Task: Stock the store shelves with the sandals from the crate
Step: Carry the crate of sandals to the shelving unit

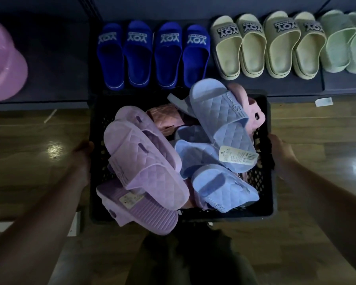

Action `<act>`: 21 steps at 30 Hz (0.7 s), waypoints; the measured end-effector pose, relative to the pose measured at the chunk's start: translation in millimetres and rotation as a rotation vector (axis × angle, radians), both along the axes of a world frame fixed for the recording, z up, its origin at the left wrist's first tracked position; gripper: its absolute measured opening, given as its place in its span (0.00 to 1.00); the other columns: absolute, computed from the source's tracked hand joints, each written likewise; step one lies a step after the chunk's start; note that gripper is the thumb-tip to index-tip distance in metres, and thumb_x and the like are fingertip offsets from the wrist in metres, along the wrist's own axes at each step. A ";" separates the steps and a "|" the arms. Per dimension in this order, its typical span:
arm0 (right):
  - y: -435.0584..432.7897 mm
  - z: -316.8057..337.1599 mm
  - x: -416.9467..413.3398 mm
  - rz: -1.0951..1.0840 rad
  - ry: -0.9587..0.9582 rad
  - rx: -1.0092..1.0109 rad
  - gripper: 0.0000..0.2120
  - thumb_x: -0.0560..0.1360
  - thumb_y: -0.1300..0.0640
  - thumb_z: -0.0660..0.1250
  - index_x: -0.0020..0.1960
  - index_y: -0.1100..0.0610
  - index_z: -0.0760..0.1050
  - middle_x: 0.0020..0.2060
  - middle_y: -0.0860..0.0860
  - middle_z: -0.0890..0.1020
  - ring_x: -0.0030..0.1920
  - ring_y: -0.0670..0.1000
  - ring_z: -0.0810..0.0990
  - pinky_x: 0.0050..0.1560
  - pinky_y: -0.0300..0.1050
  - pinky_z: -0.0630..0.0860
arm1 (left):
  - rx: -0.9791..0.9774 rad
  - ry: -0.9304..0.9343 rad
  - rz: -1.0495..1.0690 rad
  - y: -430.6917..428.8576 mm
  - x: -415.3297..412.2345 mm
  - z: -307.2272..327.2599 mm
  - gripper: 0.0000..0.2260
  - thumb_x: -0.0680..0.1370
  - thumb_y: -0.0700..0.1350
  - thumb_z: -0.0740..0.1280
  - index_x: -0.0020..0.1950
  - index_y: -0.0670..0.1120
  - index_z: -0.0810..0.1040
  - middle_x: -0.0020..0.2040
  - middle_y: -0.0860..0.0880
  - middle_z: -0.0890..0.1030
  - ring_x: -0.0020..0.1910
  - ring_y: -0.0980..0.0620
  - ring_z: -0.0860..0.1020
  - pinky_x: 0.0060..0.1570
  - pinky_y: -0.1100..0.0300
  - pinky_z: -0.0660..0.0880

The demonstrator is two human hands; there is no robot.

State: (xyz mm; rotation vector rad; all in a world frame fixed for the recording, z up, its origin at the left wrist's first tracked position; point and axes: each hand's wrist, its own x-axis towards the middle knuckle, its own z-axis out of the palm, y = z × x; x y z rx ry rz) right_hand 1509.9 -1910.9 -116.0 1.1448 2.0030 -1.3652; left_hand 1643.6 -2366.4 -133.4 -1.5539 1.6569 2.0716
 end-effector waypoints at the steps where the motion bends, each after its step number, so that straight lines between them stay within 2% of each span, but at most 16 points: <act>1: 0.4 -4.2 -3.4 0.005 0.005 0.007 0.16 0.75 0.48 0.59 0.45 0.60 0.78 0.32 0.56 0.80 0.25 0.55 0.77 0.32 0.47 0.72 | -0.009 0.000 -0.011 -2.5 -3.2 -6.5 0.10 0.79 0.42 0.56 0.47 0.48 0.77 0.41 0.46 0.81 0.37 0.49 0.79 0.43 0.57 0.74; 4: -1.5 -8.7 -11.1 0.039 0.009 0.040 0.17 0.75 0.47 0.58 0.45 0.60 0.78 0.32 0.57 0.80 0.24 0.55 0.76 0.30 0.46 0.72 | -0.033 -0.024 -0.034 -7.2 -10.4 -13.9 0.13 0.82 0.41 0.53 0.46 0.49 0.76 0.33 0.51 0.82 0.27 0.55 0.80 0.27 0.67 0.75; 5: -2.0 -8.6 -10.8 0.041 0.006 0.048 0.17 0.76 0.47 0.58 0.45 0.59 0.78 0.32 0.56 0.81 0.23 0.55 0.77 0.30 0.45 0.73 | -0.051 -0.026 -0.043 -7.8 -9.9 -14.3 0.13 0.82 0.41 0.53 0.46 0.49 0.76 0.32 0.52 0.82 0.26 0.56 0.80 0.25 0.67 0.75; 9: 0.8 -10.6 -4.3 0.039 -0.001 0.041 0.20 0.74 0.45 0.58 0.45 0.60 0.78 0.32 0.57 0.81 0.22 0.54 0.76 0.29 0.46 0.72 | -0.085 -0.030 -0.067 -7.0 -3.3 -14.6 0.10 0.82 0.42 0.56 0.48 0.50 0.76 0.33 0.54 0.83 0.31 0.55 0.81 0.31 0.64 0.78; 12: -0.7 -7.5 -2.9 0.075 -0.006 0.041 0.19 0.77 0.44 0.57 0.43 0.58 0.77 0.32 0.56 0.81 0.24 0.53 0.78 0.31 0.46 0.73 | -0.117 -0.069 -0.050 -8.9 -2.6 -14.1 0.09 0.81 0.45 0.59 0.55 0.47 0.77 0.47 0.46 0.82 0.45 0.45 0.79 0.49 0.50 0.75; 14: -0.5 -5.4 -1.8 0.129 0.010 0.056 0.18 0.78 0.44 0.56 0.41 0.53 0.76 0.33 0.54 0.81 0.24 0.51 0.79 0.33 0.46 0.75 | -0.149 -0.115 -0.069 -9.2 -2.8 -14.2 0.14 0.80 0.48 0.59 0.63 0.44 0.74 0.58 0.38 0.79 0.50 0.44 0.76 0.54 0.47 0.71; 16: 4.8 -4.0 1.4 0.233 0.046 0.113 0.18 0.77 0.42 0.55 0.40 0.51 0.76 0.37 0.55 0.81 0.30 0.51 0.81 0.38 0.48 0.76 | -0.223 -0.170 -0.145 -9.5 -3.5 -9.2 0.16 0.81 0.49 0.57 0.66 0.45 0.72 0.59 0.39 0.78 0.49 0.46 0.75 0.51 0.50 0.71; 18: 18.6 1.4 5.1 0.320 0.056 0.189 0.21 0.70 0.35 0.54 0.41 0.49 0.78 0.41 0.56 0.82 0.39 0.56 0.81 0.43 0.51 0.74 | -0.317 -0.228 -0.191 -13.6 -2.2 2.2 0.16 0.81 0.48 0.57 0.68 0.50 0.72 0.53 0.47 0.79 0.43 0.50 0.75 0.44 0.56 0.70; 20: 33.5 9.7 9.6 0.294 0.045 0.198 0.23 0.64 0.33 0.55 0.41 0.48 0.80 0.43 0.54 0.84 0.42 0.57 0.81 0.44 0.50 0.72 | -0.323 -0.249 -0.188 -14.5 3.3 22.2 0.16 0.81 0.47 0.57 0.69 0.53 0.71 0.53 0.50 0.76 0.39 0.55 0.73 0.40 0.61 0.68; 21: 33.5 22.8 13.3 0.271 0.033 0.199 0.21 0.64 0.35 0.57 0.40 0.47 0.81 0.43 0.53 0.84 0.41 0.55 0.81 0.44 0.50 0.72 | -0.305 -0.260 -0.176 -11.8 7.9 34.4 0.15 0.82 0.47 0.57 0.67 0.51 0.73 0.52 0.49 0.75 0.38 0.55 0.72 0.38 0.61 0.68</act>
